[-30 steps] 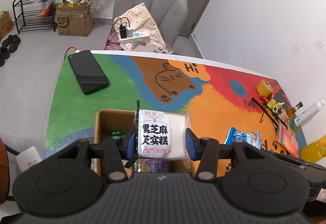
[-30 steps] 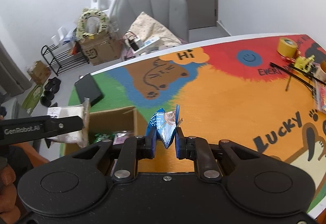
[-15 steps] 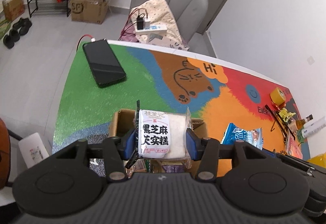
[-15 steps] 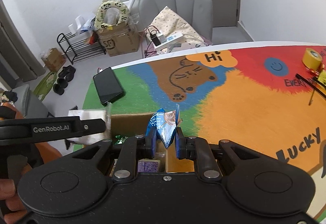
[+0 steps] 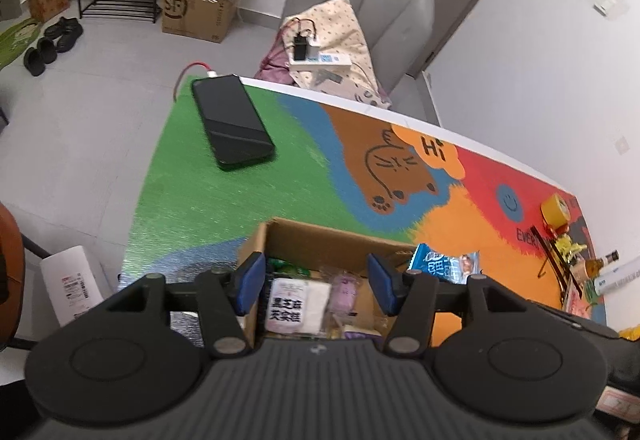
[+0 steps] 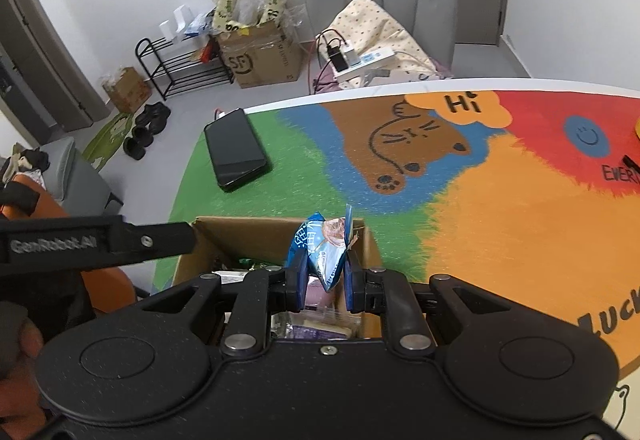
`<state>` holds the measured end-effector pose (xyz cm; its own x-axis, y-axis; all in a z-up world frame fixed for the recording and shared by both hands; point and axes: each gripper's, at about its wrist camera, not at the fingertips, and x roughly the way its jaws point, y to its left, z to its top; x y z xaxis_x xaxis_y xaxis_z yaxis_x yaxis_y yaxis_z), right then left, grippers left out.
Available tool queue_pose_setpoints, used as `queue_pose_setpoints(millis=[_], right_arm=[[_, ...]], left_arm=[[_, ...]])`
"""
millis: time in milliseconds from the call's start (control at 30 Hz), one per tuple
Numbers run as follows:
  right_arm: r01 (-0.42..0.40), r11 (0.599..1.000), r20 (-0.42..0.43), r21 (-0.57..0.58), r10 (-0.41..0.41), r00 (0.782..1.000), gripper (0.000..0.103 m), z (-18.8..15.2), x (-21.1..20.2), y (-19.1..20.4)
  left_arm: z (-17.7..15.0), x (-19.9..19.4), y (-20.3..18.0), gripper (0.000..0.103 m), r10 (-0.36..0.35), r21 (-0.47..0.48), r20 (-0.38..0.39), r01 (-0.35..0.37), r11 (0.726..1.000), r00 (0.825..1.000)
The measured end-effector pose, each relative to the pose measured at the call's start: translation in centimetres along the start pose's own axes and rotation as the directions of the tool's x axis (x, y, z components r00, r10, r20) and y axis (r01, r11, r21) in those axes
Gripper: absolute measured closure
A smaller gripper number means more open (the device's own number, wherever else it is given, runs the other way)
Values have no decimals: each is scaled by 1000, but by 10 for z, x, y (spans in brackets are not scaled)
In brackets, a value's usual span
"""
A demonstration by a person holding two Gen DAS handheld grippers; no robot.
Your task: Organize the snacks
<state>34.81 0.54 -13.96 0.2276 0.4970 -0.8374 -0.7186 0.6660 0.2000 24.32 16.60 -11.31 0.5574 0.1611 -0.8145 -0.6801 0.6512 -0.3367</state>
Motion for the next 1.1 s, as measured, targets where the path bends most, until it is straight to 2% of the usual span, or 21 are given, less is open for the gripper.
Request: queue_pose_setpoints(millis=[67, 133, 167, 267, 333, 433, 733, 933, 1100], right_arm=[[-6, 1000, -6, -1, 6, 1000, 85, 2, 3, 2], [-11, 1000, -17, 18, 11, 1000, 71, 2, 7, 1], [-5, 1000, -18, 30, 5, 1000, 70, 3, 8, 0], [-7, 999, -1, 41, 7, 1000, 64, 0, 3, -2], [6, 999, 4, 36, -6, 1000, 62, -3, -1, -2], [21, 999, 2, 50, -21, 1000, 61, -8, -5, -4], [57, 995, 36, 87, -61, 998, 52, -24, -24, -4], [92, 988, 80, 122, -102, 992, 42, -38, -47, -1], [123, 981, 107, 149, -139, 984, 41, -52, -66, 4]], left_arm=[[1, -5, 3, 48, 10, -1, 14, -10, 1000, 1000], [2, -9, 5, 47, 23, -1, 24, -23, 1000, 999], [2, -11, 7, 47, 25, -6, 26, -25, 1000, 999], [1, -16, 11, 39, 32, -9, 35, -31, 999, 999], [-1, -20, 12, 28, 34, 1, 43, -35, 999, 999], [-4, -26, 13, 18, 30, 8, 50, -30, 1000, 998], [-12, -41, 16, 7, 11, 50, 53, -14, 999, 999], [-19, -59, 19, 5, -24, 91, 60, 18, 996, 998], [-28, -76, 20, 4, -65, 139, 68, 55, 989, 996]])
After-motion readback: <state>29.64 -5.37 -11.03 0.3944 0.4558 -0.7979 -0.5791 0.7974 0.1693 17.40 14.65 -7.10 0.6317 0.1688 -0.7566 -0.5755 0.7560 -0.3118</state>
